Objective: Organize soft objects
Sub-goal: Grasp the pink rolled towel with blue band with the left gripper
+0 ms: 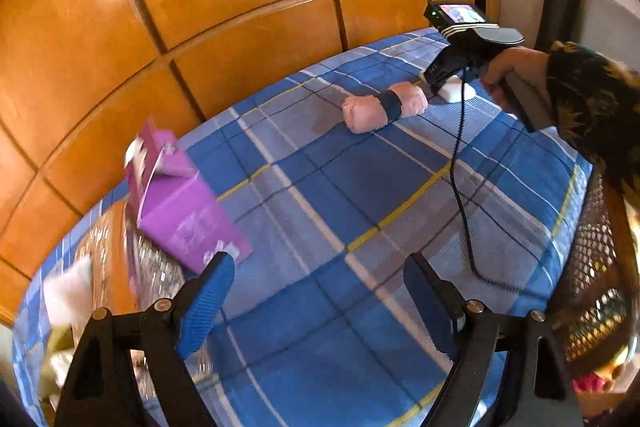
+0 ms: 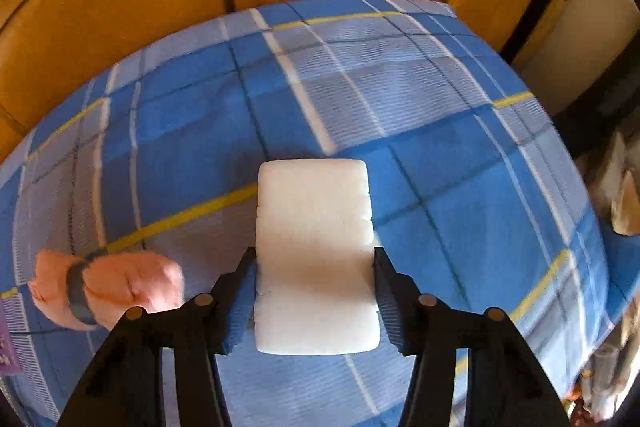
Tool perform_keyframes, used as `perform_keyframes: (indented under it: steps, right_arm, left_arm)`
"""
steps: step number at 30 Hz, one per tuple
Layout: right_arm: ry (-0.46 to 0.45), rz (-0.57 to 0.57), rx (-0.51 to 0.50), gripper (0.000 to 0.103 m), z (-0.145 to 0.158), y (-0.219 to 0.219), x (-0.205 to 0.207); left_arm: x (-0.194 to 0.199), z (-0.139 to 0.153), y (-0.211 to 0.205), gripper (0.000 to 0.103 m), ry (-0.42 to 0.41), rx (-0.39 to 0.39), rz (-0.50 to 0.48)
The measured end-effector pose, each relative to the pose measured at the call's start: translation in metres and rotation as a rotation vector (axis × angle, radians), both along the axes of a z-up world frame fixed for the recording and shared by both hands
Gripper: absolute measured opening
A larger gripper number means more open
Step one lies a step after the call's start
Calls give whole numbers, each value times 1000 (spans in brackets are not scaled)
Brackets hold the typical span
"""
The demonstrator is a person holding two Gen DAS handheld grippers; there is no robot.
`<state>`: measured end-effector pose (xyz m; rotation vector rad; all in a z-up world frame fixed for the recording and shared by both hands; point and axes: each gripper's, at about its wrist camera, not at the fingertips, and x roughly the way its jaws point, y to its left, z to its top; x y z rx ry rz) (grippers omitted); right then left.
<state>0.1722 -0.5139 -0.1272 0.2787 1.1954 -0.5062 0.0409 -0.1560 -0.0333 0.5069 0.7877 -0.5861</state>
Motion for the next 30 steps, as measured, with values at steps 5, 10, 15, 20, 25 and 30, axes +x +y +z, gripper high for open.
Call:
perform_keyframes:
  steps: [5,10,15,20,25,30]
  right_arm:
    - [-6,-83,139,56,-3,-17,-14]
    - [16,-82,144,56,-5,-17,-17]
    - [34,-70,136,57,-6,-13,-17]
    - [33,-74,152,57,-6,-18,-16]
    - [28,-78,174,57,-8,-31,-12]
    - [19,-85,197,57,-4,-48,-14]
  left_arm:
    - [20,-4,-42,87,-11,43,-55]
    - [52,-14,-87,84,-13,87,-107]
    - [81,-26,-129,84,-53,168,-180]
    - [104,-43,-171,84,-78,228,-268]
    - [118,-69,-206,84,-125,329,-388]
    - [129,-84,-227,84,-129,355,-464]
